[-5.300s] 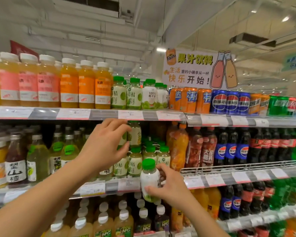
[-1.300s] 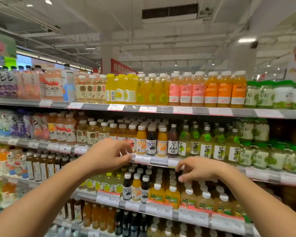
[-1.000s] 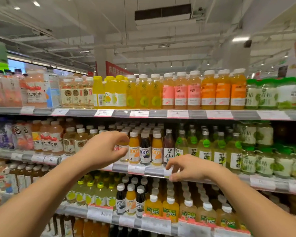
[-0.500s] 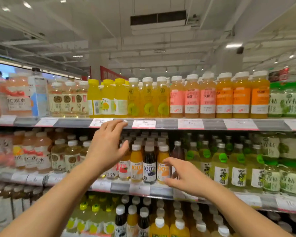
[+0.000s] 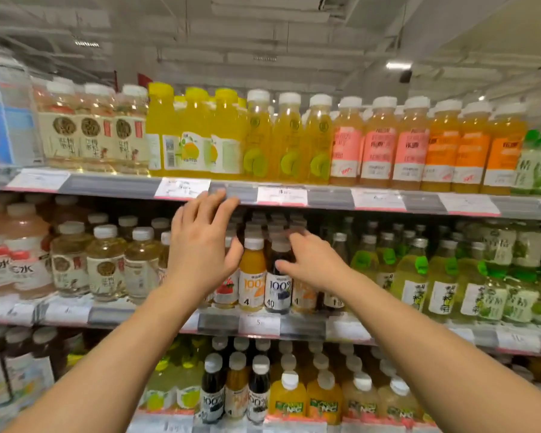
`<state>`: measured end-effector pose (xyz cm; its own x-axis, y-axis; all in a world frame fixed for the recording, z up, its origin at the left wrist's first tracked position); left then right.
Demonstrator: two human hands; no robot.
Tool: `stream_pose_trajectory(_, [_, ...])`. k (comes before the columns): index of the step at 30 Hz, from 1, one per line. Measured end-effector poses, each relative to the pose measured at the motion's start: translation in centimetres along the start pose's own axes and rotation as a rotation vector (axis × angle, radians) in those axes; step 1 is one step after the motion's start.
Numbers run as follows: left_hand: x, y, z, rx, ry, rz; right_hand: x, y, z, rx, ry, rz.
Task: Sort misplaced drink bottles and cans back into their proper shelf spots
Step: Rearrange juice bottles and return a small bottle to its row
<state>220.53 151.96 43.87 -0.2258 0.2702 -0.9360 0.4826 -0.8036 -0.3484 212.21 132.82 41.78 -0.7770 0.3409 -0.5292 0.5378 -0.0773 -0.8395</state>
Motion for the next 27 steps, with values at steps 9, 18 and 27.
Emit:
stream_pose_trajectory(9, [0.2,1.1,-0.8,0.045,0.001,0.068,-0.8,2.9,0.1,0.065,0.167,0.099])
stream_pose_trajectory(18, [0.4,1.8,-0.5,0.077,-0.062,0.102,2.7,2.0,-0.5,-0.036,0.145,0.166])
stream_pose_trajectory(27, [0.0,0.2,0.0,-0.005,-0.064,-0.052,11.4,0.0,0.9,-0.341,0.137,0.406])
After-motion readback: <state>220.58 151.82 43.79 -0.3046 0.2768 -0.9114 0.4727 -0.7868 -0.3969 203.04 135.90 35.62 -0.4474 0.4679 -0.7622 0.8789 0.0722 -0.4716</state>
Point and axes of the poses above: each hand's wrist, its own x-axis away from the middle knuckle, its own y-axis out of the palm, z = x × y, the point moved 5 cm from there along -x, towards the middle knuckle, and after that the axes turned 11 degrees about z, right-handed, at the moved point
